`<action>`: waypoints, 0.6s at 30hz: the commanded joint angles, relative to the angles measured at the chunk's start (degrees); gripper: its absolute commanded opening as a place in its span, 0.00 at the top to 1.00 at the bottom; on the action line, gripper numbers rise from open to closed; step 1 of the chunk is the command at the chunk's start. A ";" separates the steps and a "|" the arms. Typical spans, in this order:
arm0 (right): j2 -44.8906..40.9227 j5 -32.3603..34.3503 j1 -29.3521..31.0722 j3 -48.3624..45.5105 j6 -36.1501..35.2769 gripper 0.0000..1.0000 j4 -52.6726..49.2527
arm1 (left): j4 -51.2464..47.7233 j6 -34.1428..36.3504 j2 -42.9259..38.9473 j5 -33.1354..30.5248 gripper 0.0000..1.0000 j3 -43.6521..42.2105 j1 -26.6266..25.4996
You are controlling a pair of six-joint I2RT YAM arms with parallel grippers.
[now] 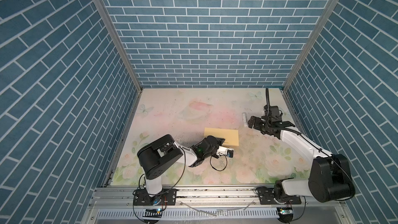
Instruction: Place the letter into the envelope and seal it
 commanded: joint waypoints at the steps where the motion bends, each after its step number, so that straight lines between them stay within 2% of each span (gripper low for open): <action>1: 5.01 -0.40 -0.16 7.21 -5.23 0.08 -5.41 | 4.39 -8.61 -6.06 -0.81 0.32 -0.87 -0.37; 9: 18.67 0.50 0.01 20.56 -7.95 0.15 -10.60 | -5.09 -29.08 -20.46 -4.89 0.01 -0.67 -0.49; 14: 26.95 2.16 0.52 28.69 -8.67 0.20 -13.43 | -14.93 -41.29 -27.30 -8.61 0.00 1.00 -0.30; 18: 32.34 3.12 0.82 34.06 -9.25 0.23 -15.57 | -23.67 -50.18 -29.34 -10.10 0.00 3.79 0.78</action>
